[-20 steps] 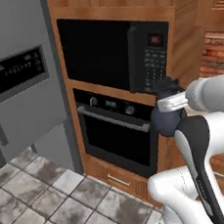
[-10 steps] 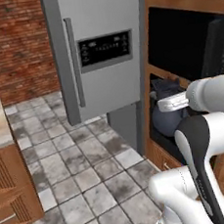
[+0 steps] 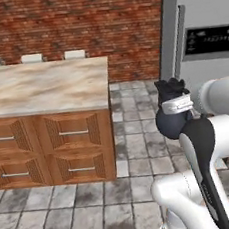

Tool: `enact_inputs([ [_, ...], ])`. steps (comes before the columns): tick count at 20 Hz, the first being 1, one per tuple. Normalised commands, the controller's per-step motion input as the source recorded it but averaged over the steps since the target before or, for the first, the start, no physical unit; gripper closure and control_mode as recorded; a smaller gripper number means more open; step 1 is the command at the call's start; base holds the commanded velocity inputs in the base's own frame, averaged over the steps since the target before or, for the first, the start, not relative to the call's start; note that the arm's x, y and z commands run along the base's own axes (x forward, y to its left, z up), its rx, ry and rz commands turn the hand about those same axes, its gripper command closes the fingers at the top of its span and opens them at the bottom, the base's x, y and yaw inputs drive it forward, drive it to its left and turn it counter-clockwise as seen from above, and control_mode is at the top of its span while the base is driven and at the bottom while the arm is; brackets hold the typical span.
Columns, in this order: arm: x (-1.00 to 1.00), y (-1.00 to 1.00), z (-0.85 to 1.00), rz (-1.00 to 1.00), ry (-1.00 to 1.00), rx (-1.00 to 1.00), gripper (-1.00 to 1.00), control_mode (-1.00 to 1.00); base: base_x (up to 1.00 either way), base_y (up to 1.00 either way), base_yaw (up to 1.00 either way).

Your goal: Move the jug and jam from the second highest shelf to the top shelf to make space. Then, place the pitcher from the counter on the cleared second highest shelf.

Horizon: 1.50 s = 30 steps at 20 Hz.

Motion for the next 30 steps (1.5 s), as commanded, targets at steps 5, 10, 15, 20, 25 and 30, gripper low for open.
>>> enact_inputs([
  [5,0.00,0.00,0.00,0.00,0.00,0.00,1.00,1.00,0.25,0.60,0.73],
  [10,0.00,0.00,0.00,0.00,0.00,0.00,1.00,1.00,0.55,0.58,0.65],
  [15,0.00,0.00,0.00,0.00,0.00,0.00,1.00,1.00,0.76,0.41,0.63],
  [20,0.00,0.00,0.00,0.00,0.00,0.00,1.00,1.00,0.99,0.36,0.54],
  [25,0.00,0.00,0.00,0.00,0.00,0.00,1.00,1.00,1.00,0.38,0.48],
  [30,0.00,0.00,0.00,0.00,0.00,0.00,1.00,1.00,1.00,0.25,0.45],
])
